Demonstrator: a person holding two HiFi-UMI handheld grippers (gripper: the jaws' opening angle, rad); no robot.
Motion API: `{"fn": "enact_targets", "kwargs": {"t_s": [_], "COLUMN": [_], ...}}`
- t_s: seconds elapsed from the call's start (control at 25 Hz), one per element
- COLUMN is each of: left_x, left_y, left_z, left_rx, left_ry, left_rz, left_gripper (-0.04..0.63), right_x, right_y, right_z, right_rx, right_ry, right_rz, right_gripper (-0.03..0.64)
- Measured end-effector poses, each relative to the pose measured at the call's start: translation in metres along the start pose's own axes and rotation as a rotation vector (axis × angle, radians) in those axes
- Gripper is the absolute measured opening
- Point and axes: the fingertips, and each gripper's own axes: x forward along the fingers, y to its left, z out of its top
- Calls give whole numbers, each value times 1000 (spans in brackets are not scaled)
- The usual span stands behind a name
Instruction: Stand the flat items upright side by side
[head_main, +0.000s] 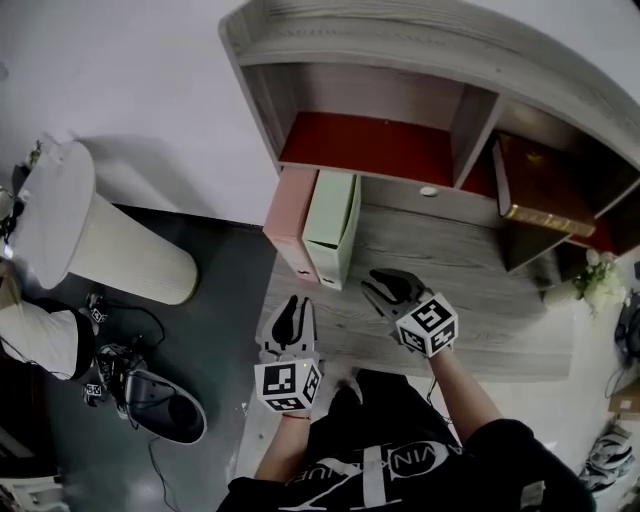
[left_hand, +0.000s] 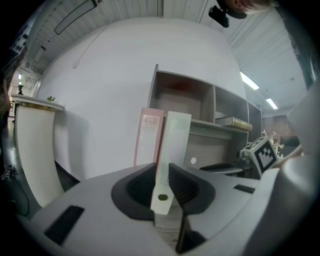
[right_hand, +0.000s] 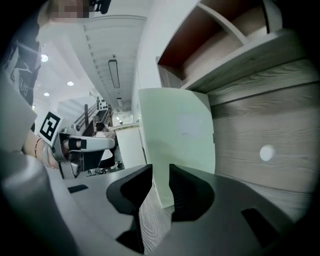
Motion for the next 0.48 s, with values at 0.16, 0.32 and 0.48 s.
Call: {"fn": "enact_targets", "kwargs": {"t_s": [0.16,0.32,0.48], "left_x": [-9,-20,-32], "left_y": [-2,-5,-4], "left_z": [8,16,21], "left_rx": [8,12,10], "left_ry": [-26,-48,-68], "left_rz": [-19,-42,-53], "left_gripper": [61,40,28], "right_x": [-20,-36,-48], "right_y": [9,23,35], "right_z": [15,30,41], "right_rx": [13,9,-8], "right_ry": [-54,-93,-117], "right_rz": [-41,-68,-94], "right_gripper": [87,57,17]}}
